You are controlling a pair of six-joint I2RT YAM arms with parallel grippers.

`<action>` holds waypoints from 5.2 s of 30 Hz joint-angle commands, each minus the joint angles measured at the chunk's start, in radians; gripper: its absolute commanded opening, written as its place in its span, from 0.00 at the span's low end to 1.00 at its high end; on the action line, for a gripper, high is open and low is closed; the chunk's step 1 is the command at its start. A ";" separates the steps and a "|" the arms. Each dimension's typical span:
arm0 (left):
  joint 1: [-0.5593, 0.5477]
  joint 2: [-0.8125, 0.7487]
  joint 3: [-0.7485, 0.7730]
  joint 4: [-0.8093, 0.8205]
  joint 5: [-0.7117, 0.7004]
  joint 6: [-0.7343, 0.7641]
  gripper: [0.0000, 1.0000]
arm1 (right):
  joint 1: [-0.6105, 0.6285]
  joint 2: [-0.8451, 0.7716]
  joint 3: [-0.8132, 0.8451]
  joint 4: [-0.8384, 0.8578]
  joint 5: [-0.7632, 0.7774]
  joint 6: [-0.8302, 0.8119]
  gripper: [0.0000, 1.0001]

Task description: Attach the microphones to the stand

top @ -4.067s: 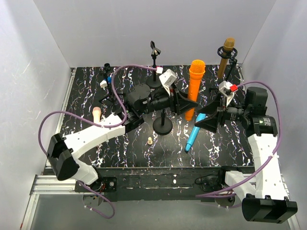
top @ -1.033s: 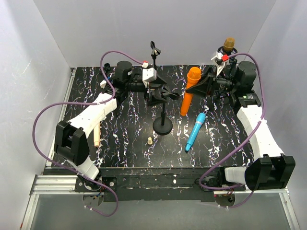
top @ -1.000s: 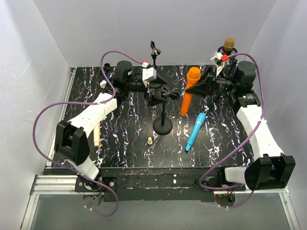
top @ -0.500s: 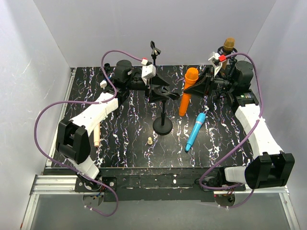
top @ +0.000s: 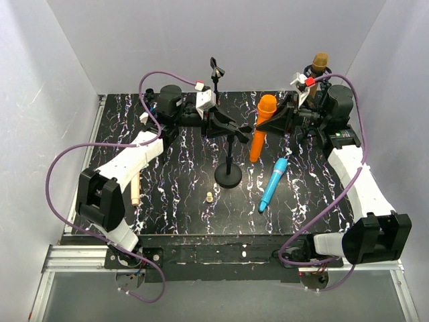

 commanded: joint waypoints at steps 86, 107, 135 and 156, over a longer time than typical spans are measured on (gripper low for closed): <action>-0.118 -0.214 -0.475 0.198 -0.559 -0.046 0.84 | 0.062 -0.287 -0.288 -0.438 0.080 -0.448 0.88; -0.110 -0.171 -0.481 0.349 -0.502 -0.116 0.48 | -0.050 -0.333 -0.632 -0.112 -0.121 -0.353 0.90; -0.078 -0.149 -0.453 0.454 -0.533 -0.188 0.00 | -0.099 -0.304 -0.615 -0.152 -0.164 -0.407 0.90; 0.143 0.102 -0.202 0.599 -0.834 -0.101 0.00 | -0.108 -0.299 -0.583 -0.228 -0.174 -0.468 0.90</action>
